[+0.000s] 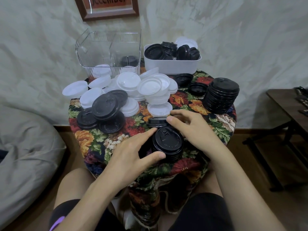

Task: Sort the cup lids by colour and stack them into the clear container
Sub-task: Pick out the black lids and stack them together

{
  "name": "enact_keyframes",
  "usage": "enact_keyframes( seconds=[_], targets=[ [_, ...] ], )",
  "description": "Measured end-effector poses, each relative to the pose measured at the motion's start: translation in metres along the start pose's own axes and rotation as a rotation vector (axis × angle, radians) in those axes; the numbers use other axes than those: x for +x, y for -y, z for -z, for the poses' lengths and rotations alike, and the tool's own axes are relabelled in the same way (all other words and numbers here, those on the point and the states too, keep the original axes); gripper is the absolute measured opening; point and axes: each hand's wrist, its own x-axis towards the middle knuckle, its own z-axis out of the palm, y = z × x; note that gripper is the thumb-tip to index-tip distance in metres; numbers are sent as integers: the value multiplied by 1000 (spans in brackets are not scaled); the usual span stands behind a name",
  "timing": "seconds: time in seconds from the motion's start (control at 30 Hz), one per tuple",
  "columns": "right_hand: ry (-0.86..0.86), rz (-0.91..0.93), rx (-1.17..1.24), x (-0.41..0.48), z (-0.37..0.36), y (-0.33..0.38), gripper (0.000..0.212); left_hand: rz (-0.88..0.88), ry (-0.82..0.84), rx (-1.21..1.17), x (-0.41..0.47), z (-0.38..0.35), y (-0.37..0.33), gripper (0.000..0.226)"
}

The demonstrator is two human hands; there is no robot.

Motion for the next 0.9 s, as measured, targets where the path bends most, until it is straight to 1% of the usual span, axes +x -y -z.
enact_keyframes(
  seconds=[0.07,0.1,0.2,0.23,0.3,0.43,0.5,0.57,0.73,0.8,0.9],
  targets=[
    [13,-7,-23,4,-2,2,51,-8,-3,-5,0,0,0,79],
    [19,-8,-20,4,-2,3,47,-10,-4,-6,1,0,0,76],
    [26,-7,53,2,-3,7,23,-4,-10,-11,1,1,-1,80],
    [13,-4,78,2,-2,7,19,-1,-12,-12,2,1,-1,82],
    [-13,-4,109,-2,-1,9,17,-6,-21,-28,2,0,-2,80],
    [-82,34,202,-15,6,9,23,5,-83,-69,1,0,-7,72],
    [-103,68,262,-23,9,8,35,10,-108,-80,1,0,-9,71],
    [-117,95,269,-32,11,3,45,7,-124,-75,1,-2,-8,73],
    [-114,109,157,-49,4,-7,52,55,-184,-32,2,-7,-8,72],
    [-81,110,128,-51,0,-7,53,72,-197,-21,2,-8,-10,72],
    [-9,129,31,-50,-3,-7,63,81,-187,-42,2,-9,-9,74]
  ],
)
